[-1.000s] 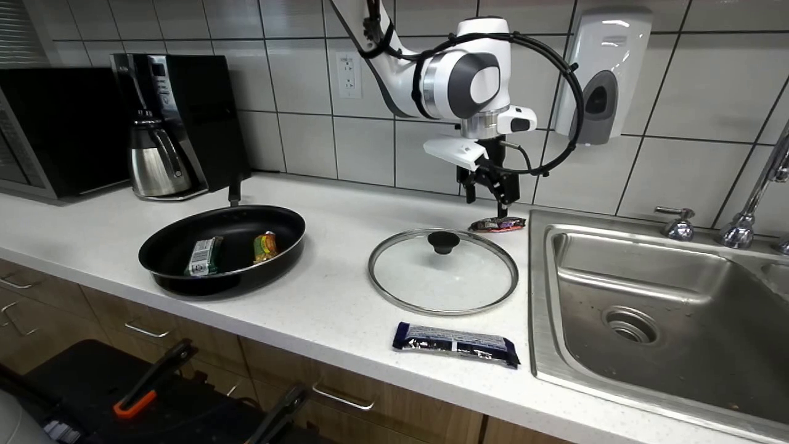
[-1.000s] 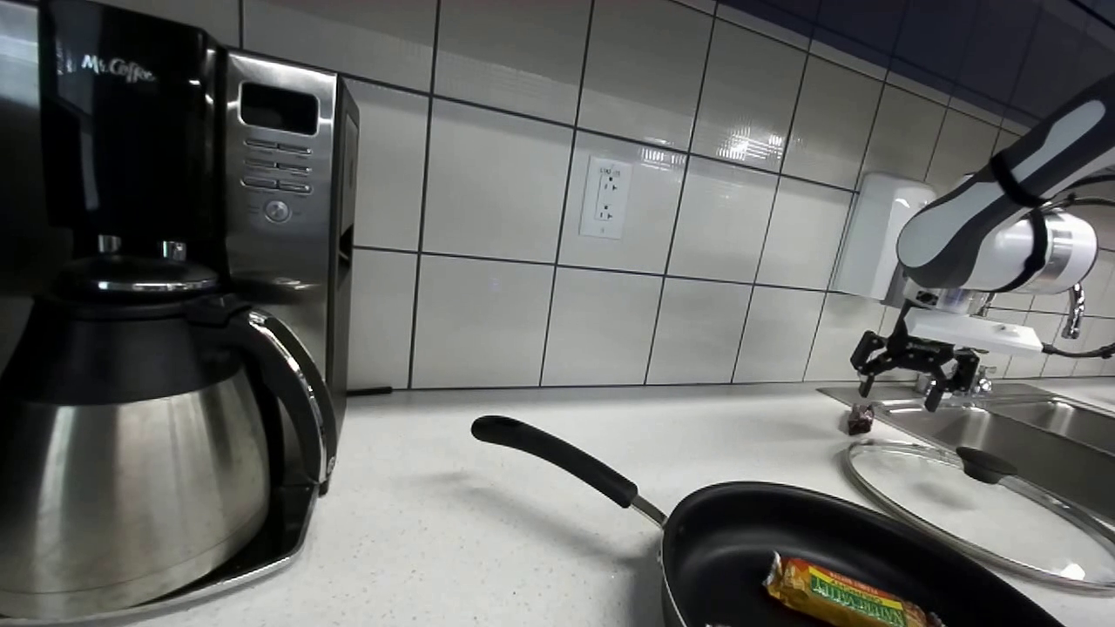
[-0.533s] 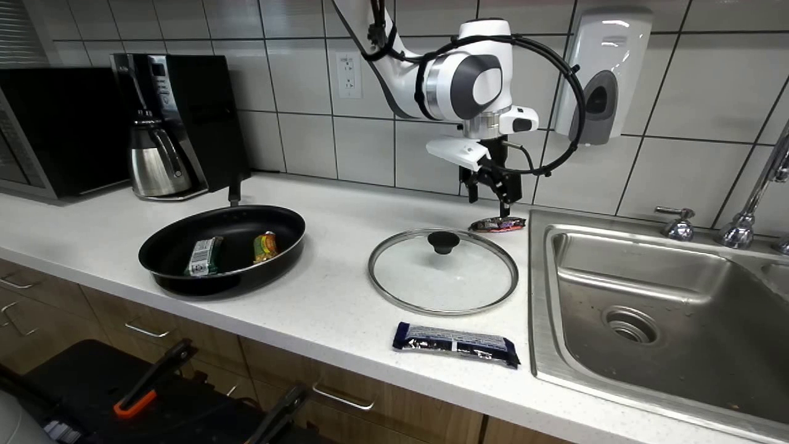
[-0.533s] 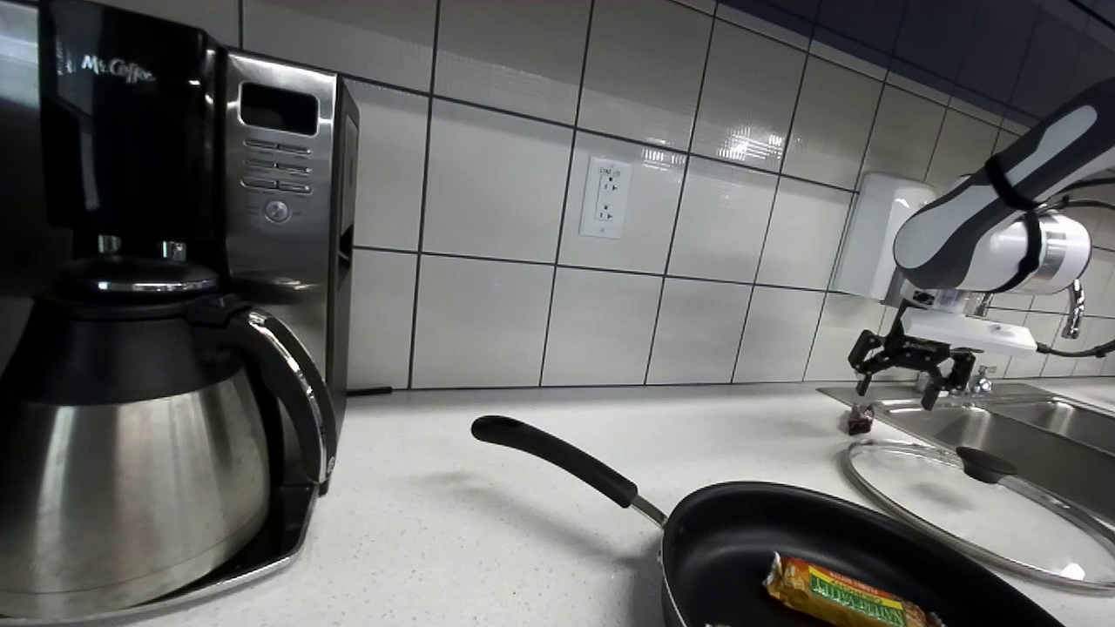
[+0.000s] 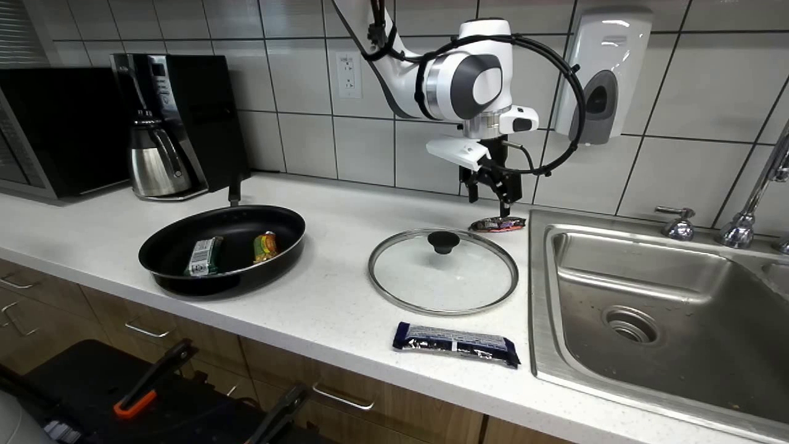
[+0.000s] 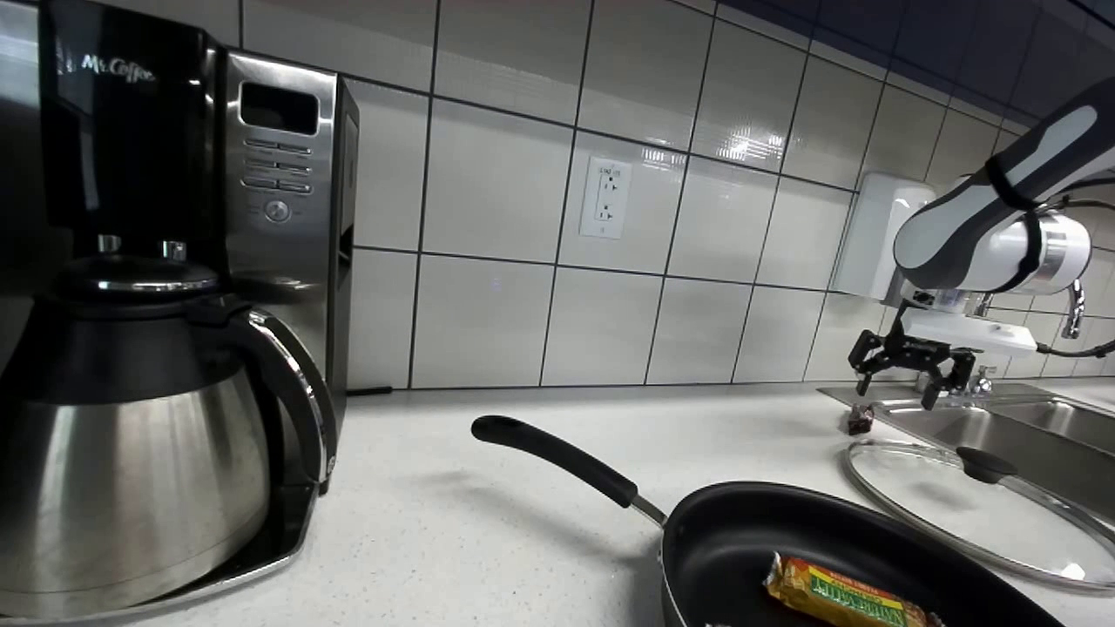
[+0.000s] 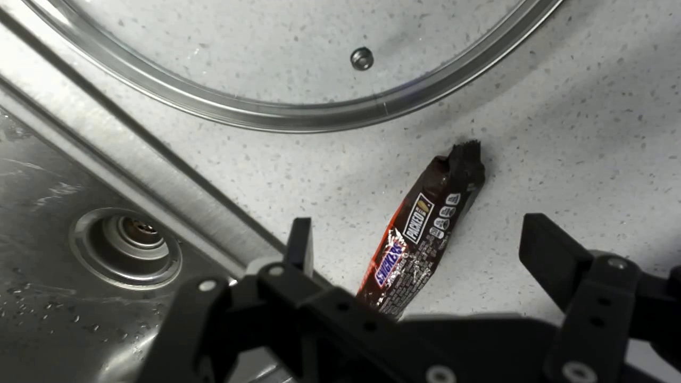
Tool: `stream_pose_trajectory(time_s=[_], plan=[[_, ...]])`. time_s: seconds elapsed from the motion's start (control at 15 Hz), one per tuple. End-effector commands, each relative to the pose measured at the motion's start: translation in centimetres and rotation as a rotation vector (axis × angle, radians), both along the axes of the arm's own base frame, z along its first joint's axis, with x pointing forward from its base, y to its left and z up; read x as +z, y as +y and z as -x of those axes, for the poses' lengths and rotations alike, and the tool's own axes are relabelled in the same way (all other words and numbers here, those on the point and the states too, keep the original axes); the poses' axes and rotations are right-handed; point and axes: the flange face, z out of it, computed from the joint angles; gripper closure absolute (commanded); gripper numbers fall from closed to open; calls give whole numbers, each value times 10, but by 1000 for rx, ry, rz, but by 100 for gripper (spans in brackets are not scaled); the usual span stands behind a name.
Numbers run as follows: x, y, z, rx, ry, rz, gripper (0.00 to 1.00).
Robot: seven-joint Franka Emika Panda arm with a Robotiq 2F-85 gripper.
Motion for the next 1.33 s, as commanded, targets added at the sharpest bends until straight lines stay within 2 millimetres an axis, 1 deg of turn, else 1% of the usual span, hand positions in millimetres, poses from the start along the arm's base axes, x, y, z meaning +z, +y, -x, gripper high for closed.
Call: stream_pose_trajectory(time_s=[0.0,0.4,0.6,1.0,1.27], plan=[[0,-1,0,0,1,0,0],[0,-1,0,0,1,0,0],[-2,-4,-3,1,-1,1,0],[-13,-8,-8,10,7,-12,0],[-21,-15,-12,-8,12,-13,0]])
